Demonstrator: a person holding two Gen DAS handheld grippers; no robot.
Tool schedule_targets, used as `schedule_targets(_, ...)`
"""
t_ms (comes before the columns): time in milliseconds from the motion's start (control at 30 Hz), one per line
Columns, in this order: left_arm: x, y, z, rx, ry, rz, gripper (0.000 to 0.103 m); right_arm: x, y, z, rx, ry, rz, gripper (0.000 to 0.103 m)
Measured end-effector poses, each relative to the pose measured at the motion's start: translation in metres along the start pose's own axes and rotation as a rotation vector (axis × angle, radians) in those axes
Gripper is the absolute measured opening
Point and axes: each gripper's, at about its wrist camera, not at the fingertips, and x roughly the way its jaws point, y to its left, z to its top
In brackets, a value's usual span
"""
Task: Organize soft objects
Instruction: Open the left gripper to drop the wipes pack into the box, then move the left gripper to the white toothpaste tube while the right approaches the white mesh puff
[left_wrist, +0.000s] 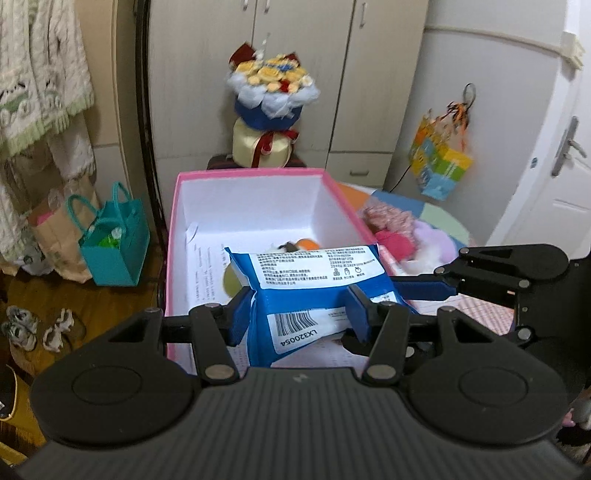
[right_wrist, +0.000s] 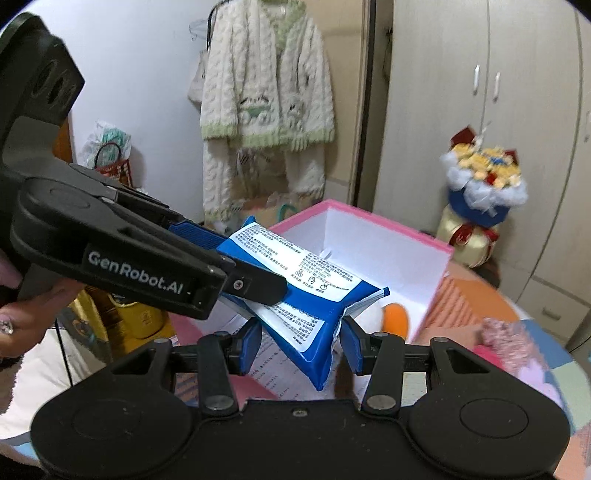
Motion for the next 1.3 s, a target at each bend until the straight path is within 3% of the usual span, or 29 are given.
schedule_targets(300, 0.045, 0.03, 0.006, -0.037, 0.116, 0.026, 0.052, 0.055, -0.016, 0.005, 0.035, 0.112, 0.089, 0.052)
schedule_targets(567, 0.054, 0.031, 0.005, -0.026, 0.132, 0.051, 0.069, 0.07, -0.029, 0.01, 0.054, 0.159, 0.152, 0.056)
schedule_targets(700, 0.052, 0.029, 0.001, -0.021, 0.131, 0.063, 0.071, 0.062, -0.02, 0.008, 0.006, 0.146, 0.126, 0.067)
schedule_targets(900, 0.033, 0.019, -0.001, -0.003, 0.123, 0.05, 0.071, 0.045, -0.018, 0.009, 0.009, 0.141, 0.092, 0.068)
schedule_targets(1067, 0.004, 0.005, 0.0, 0.03, 0.069, 0.047, 0.071, 0.021, -0.015, 0.008, 0.012, 0.119, 0.05, 0.068)
schedule_targets(1300, -0.037, -0.019, -0.005, 0.085, 0.029, -0.02, 0.072, -0.026, -0.01, 0.001, -0.001, 0.071, -0.006, 0.069)
